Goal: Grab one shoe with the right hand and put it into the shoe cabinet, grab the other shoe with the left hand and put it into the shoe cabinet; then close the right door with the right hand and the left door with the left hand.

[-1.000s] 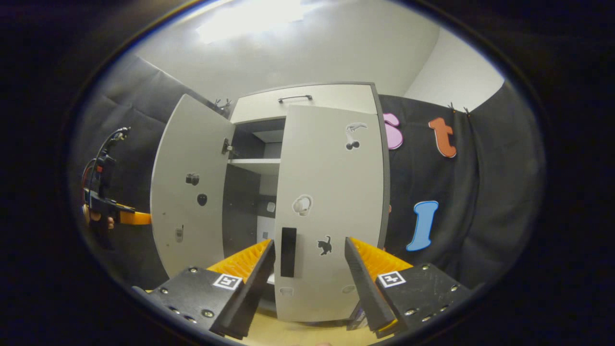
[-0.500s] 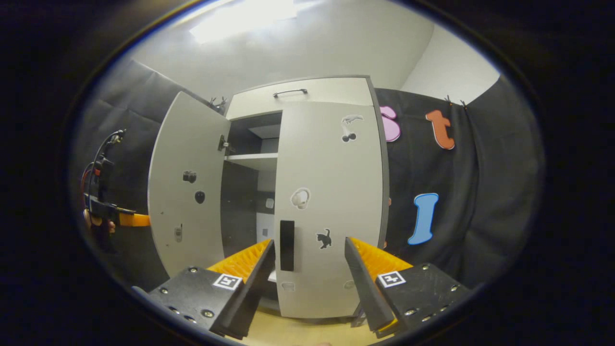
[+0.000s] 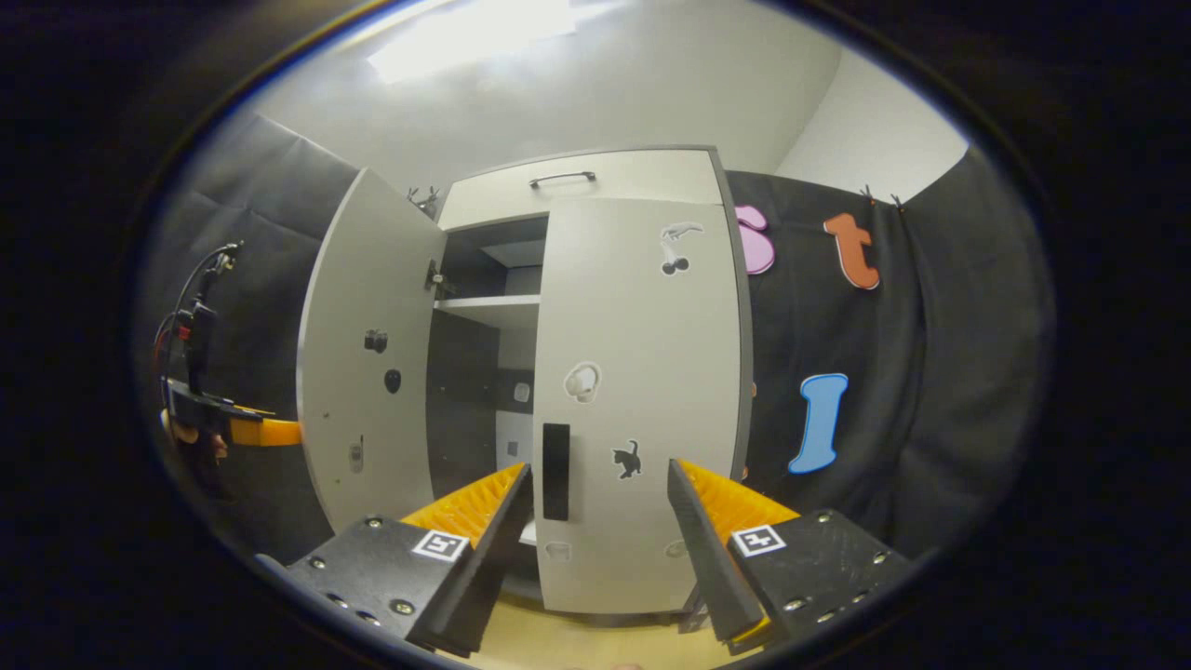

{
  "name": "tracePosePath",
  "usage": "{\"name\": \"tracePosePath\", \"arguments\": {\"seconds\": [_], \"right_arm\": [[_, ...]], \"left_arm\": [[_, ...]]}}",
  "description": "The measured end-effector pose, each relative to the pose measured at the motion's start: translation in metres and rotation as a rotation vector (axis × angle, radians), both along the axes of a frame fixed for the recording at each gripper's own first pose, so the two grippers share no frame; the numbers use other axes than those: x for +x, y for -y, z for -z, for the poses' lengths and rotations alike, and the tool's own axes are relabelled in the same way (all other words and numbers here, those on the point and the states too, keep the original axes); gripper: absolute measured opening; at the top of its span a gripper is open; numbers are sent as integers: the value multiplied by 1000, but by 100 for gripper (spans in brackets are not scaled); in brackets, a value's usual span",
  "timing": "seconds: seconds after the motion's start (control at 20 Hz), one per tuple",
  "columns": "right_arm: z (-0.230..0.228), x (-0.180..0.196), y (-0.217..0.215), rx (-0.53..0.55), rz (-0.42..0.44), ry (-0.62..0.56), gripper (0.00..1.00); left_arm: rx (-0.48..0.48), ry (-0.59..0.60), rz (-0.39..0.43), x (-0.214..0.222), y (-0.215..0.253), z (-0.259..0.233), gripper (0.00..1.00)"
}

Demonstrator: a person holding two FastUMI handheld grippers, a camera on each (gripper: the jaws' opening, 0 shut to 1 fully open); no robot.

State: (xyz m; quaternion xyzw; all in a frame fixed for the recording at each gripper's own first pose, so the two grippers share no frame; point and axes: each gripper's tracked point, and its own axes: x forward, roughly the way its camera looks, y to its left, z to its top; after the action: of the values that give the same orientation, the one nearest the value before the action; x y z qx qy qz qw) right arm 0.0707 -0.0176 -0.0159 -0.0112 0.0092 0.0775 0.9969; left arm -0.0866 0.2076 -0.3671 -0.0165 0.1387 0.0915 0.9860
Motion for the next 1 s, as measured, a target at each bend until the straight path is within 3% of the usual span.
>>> {"name": "tracePosePath", "arguments": {"seconds": [0.05, 0.1, 0.15, 0.2, 0.25, 0.3, 0.35, 0.85, 0.9, 1.0], "right_arm": [[1, -1, 2, -1, 3, -1, 87], [1, -2, 4, 0, 8, -3, 84], [2, -2, 7, 1, 11, -6, 84], [3, -2, 8, 4, 14, -9, 87], [3, -2, 10, 5, 17, -11, 84], [3, -2, 11, 5, 20, -12, 87], [4, -2, 13, 4, 24, -13, 87], [9, -2, 41, 2, 75, -21, 87], [10, -2, 43, 5, 78, -25, 84], [11, -3, 48, 15, 87, -29, 87]], "left_arm": [[-2, -2, 7, 1, 3, 0, 84], [2, -1, 15, 1, 6, 1, 90], [8, 0, 25, 2, 8, 1, 84], [10, 1, 36, 4, 13, 1, 89], [6, 2, 48, 4, 17, 1, 84], [-3, 1, 59, 6, 20, 2, 88], [-12, 1, 70, 8, 25, 3, 83], [-39, -2, 180, 31, 72, 11, 83], [-37, -7, 186, 34, 76, 14, 88], [-41, -8, 204, 40, 85, 16, 88]]}}
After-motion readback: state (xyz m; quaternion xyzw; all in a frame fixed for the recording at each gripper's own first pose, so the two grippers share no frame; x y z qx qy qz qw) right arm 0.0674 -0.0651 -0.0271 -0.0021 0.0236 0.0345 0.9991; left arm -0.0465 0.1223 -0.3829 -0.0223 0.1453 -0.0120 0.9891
